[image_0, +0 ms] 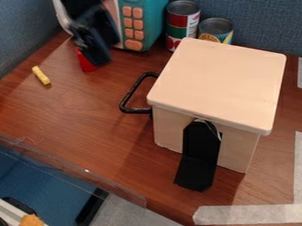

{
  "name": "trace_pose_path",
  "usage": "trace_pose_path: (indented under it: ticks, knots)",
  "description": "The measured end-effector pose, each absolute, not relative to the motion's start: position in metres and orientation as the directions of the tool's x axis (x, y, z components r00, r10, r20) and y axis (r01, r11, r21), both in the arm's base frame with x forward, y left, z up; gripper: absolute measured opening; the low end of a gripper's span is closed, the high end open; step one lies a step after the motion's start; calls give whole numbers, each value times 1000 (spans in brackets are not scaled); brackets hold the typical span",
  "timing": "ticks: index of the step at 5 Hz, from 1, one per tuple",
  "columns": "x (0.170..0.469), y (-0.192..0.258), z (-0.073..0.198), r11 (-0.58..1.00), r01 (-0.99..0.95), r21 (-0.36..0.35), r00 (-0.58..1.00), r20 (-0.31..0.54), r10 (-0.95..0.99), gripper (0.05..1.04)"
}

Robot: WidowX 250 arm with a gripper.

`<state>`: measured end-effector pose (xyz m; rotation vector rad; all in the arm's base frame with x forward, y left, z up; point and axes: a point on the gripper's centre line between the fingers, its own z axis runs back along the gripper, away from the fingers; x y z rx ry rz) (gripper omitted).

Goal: Close the drawer

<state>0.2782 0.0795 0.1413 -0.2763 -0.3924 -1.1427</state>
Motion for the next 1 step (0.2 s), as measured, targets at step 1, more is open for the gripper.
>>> trace_pose_path:
  ticks: [1]
  knots:
    - [244,123,163,445,879,169,393,269,-879,999]
